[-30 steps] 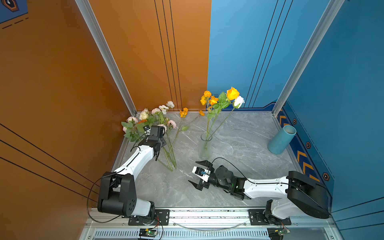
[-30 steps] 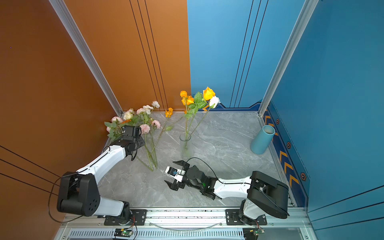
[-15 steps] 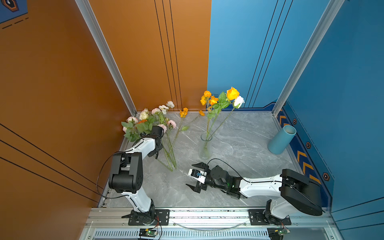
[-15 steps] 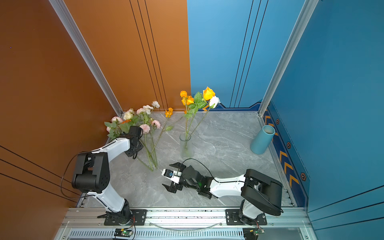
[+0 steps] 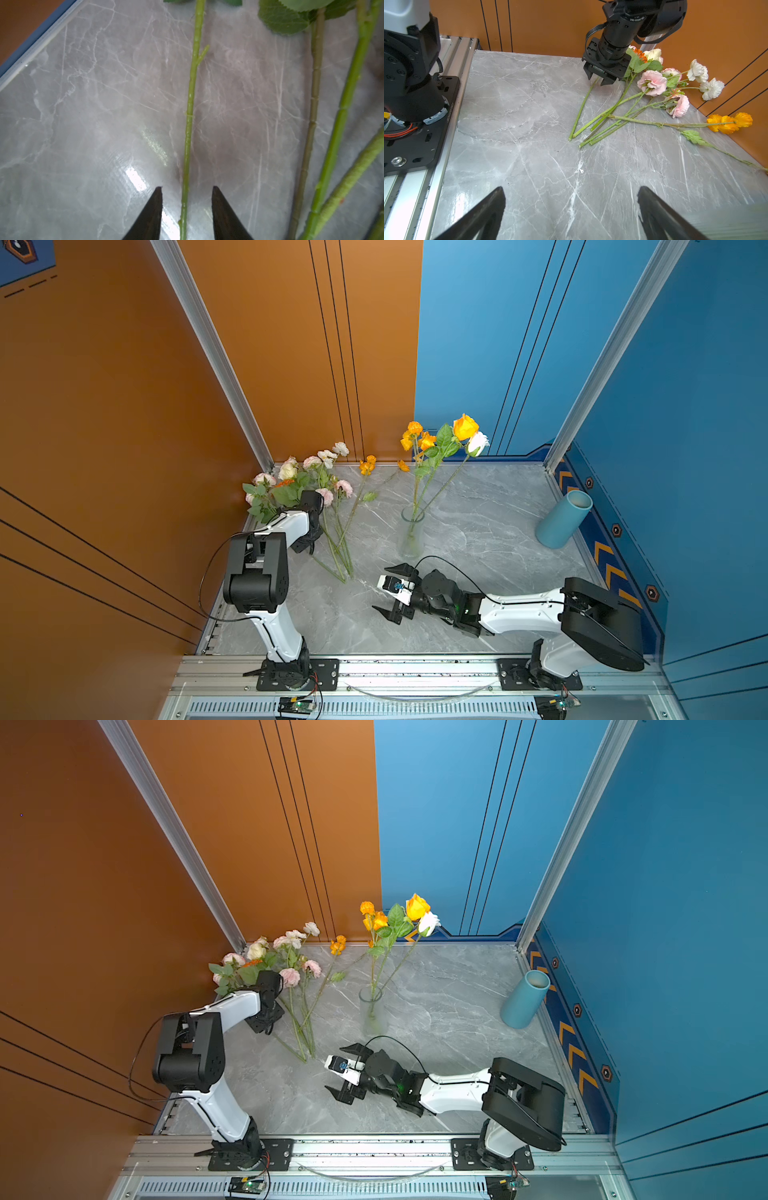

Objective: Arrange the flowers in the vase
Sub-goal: 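Lower the left gripper onto another stem in the pile and close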

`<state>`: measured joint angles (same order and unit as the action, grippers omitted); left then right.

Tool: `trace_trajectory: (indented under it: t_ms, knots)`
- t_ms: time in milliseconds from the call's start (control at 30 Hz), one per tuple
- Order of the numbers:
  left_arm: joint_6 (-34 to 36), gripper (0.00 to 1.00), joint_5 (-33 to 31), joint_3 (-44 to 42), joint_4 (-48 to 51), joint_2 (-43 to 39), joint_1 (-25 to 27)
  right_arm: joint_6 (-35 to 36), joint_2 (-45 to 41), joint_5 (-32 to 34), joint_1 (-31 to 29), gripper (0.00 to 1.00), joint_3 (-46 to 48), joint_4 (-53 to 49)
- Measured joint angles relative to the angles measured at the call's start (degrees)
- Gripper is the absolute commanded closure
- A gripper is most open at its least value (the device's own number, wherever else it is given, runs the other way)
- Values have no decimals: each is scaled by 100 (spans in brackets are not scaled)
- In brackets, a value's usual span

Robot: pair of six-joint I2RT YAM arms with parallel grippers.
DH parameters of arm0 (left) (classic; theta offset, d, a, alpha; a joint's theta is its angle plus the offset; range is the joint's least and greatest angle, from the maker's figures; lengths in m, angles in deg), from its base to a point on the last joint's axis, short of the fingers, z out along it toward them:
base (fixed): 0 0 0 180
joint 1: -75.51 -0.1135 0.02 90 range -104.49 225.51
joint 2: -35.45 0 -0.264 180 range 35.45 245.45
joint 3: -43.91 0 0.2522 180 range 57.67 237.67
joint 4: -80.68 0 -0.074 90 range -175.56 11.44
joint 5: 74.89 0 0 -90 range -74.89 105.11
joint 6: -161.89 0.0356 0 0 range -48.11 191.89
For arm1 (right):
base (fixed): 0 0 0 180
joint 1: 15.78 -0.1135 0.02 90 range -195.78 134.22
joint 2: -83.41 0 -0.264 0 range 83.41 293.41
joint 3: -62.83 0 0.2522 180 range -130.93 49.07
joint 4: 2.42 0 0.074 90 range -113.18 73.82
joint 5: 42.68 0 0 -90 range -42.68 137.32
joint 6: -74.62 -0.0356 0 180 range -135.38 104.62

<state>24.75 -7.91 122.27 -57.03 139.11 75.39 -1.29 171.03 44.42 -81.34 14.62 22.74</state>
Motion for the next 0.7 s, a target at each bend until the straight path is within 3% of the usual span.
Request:
trace_trajectory:
  t_ms: [400, 700]
  knots:
    - [-96, 71, 79, 24, -2, 131, 0, -59, 0, -7, 37, 0, 0, 0]
    - [-96, 69, 114, 24, -24, 289, 0, -66, 0, -15, 61, 0, 2, 2]
